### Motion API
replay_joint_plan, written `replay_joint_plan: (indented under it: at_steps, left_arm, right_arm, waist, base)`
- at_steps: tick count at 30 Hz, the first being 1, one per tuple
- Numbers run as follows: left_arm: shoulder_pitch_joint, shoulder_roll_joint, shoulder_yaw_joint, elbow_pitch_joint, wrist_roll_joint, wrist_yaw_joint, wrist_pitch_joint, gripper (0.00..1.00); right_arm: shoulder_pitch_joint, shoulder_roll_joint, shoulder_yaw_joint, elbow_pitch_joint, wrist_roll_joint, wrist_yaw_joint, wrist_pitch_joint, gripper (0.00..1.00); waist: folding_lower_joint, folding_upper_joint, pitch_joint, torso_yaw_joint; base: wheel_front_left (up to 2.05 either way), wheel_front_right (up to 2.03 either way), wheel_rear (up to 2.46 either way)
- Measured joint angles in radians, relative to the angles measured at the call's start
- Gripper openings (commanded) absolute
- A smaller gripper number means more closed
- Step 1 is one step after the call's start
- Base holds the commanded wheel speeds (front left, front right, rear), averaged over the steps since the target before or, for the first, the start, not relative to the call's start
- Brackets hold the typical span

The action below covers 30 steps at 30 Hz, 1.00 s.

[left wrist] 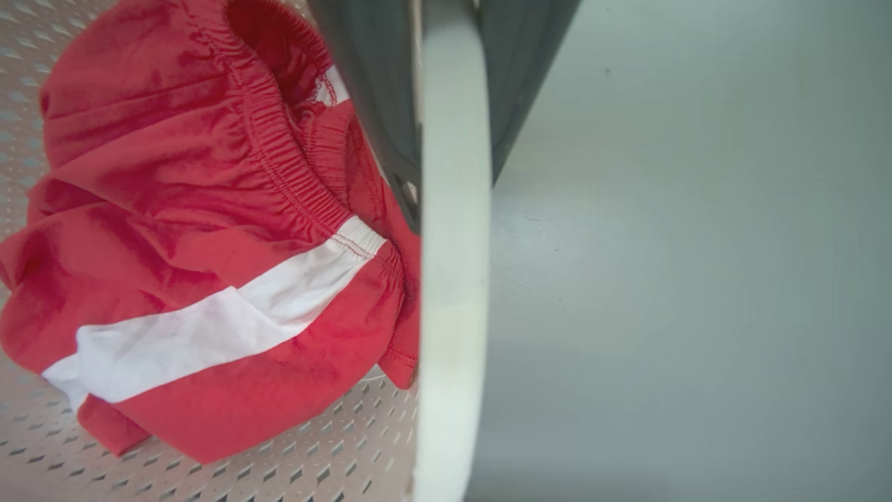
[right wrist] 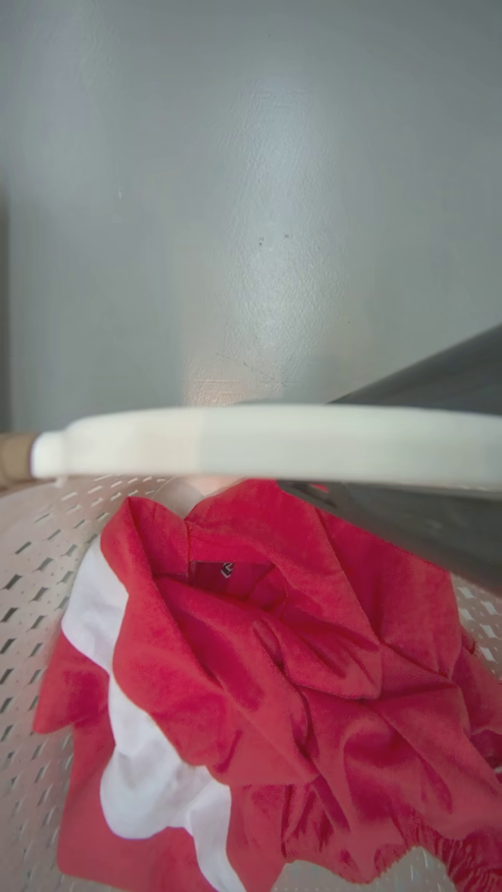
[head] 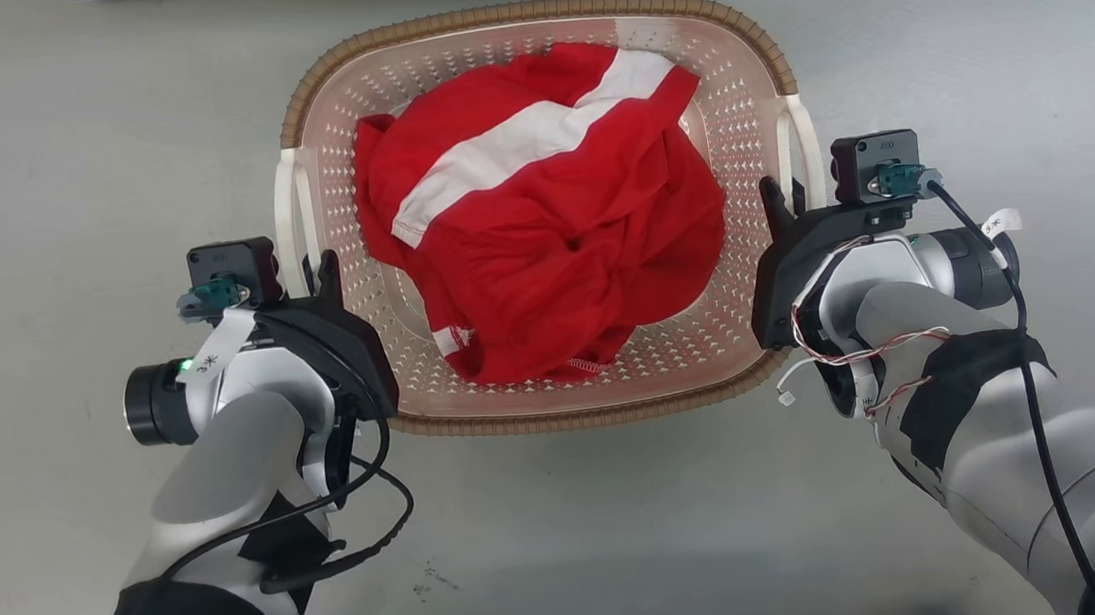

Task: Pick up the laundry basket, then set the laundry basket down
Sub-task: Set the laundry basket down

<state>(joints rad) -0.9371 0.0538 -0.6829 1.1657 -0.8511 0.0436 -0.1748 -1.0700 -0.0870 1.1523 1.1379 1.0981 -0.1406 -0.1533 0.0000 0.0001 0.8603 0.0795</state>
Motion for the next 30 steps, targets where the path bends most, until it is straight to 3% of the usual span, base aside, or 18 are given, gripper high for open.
replay_joint_plan:
  at_steps: [5, 6, 7, 8, 9, 10, 30]
  left_arm:
    - [-0.007, -0.003, -0.001, 0.012, 0.001, -0.001, -0.012, 0.0]
    - [-0.008, -0.004, -0.001, 0.014, 0.001, -0.001, -0.012, 0.0]
    - [-0.009, -0.006, -0.001, 0.017, 0.001, -0.001, -0.012, 0.06]
    - [-0.011, -0.007, -0.001, 0.02, 0.001, -0.001, -0.013, 0.32]
    - [-0.013, -0.008, -0.001, 0.022, 0.001, -0.001, -0.013, 0.67]
    - [-0.015, -0.009, -0.001, 0.023, 0.001, -0.001, -0.016, 1.0]
    - [-0.009, -0.011, 0.023, 0.065, -0.008, -0.018, -0.049, 1.0]
  right_arm:
    - [0.0, 0.001, 0.005, 0.002, 0.0, 0.0, -0.006, 0.25]
    - [0.0, 0.002, 0.007, 0.002, 0.0, 0.0, -0.007, 0.33]
    - [0.0, 0.002, 0.007, 0.002, 0.0, 0.0, -0.007, 0.44]
    - [0.0, 0.003, 0.007, 0.002, 0.0, 0.001, -0.007, 0.82]
    - [0.0, 0.004, 0.008, 0.002, 0.0, 0.001, -0.007, 1.0]
    - [0.0, 0.008, 0.008, 0.001, 0.0, 0.002, -0.008, 1.0]
    - [0.001, 0.023, -0.002, 0.074, 0.009, 0.009, -0.045, 1.0]
  waist:
    - [-0.0001, -0.0001, 0.001, 0.0]
    - [-0.0001, -0.0001, 0.001, 0.0]
    - [-0.0001, -0.0001, 0.001, 0.0]
    - [-0.0001, -0.0001, 0.001, 0.0]
    - [-0.0001, -0.0001, 0.001, 0.0]
    - [-0.0001, -0.0001, 0.001, 0.0]
    - [-0.0001, -0.0001, -0.082, -0.021]
  base:
    - [0.0, 0.0, 0.0]
    - [0.0, 0.0, 0.0]
    - [0.0, 0.0, 0.0]
    - [0.0, 0.0, 0.0]
    - [0.0, 0.0, 0.0]
    - [0.0, 0.0, 0.0]
    - [0.0, 0.0, 0.0]
